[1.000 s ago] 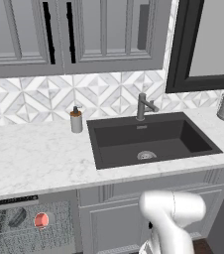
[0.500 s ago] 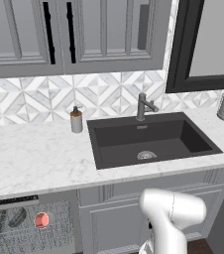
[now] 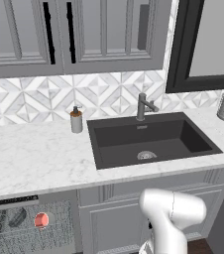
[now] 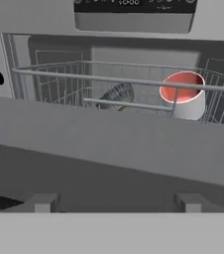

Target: Pick up the cup and bowl from the counter, place them in the dishwasher, and close the dishwasher door.

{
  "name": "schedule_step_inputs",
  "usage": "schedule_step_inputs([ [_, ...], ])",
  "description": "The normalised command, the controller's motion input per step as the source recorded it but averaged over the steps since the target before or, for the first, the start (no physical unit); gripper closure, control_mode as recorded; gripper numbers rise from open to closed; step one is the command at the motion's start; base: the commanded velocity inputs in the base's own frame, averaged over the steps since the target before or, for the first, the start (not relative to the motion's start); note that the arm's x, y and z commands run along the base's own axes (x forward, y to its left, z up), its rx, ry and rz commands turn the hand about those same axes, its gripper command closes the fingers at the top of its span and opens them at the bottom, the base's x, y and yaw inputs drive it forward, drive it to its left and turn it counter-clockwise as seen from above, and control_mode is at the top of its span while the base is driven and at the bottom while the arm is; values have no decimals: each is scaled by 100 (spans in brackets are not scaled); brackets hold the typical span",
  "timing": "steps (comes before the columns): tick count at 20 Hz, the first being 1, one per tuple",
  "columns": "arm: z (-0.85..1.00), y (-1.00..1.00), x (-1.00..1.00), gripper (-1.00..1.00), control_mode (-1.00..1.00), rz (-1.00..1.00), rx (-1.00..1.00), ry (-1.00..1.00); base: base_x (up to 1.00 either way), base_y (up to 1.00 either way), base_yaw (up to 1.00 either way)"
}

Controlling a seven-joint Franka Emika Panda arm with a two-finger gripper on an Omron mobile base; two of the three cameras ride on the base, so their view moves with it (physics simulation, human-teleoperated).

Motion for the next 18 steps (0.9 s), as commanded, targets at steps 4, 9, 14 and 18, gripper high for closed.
schedule_step_inputs([
  [4,-7,-22,100,-100,-100,-9,2,-15,0,0,0],
  [9,0,-18,100,-100,-100,-12,0,-11,0,0,0],
  [14,0,-21,96,-100,-100,-13,0,-10,0,0,0],
  [18,0,-25,86,-100,-100,-14,0,-10,0,0,0],
])
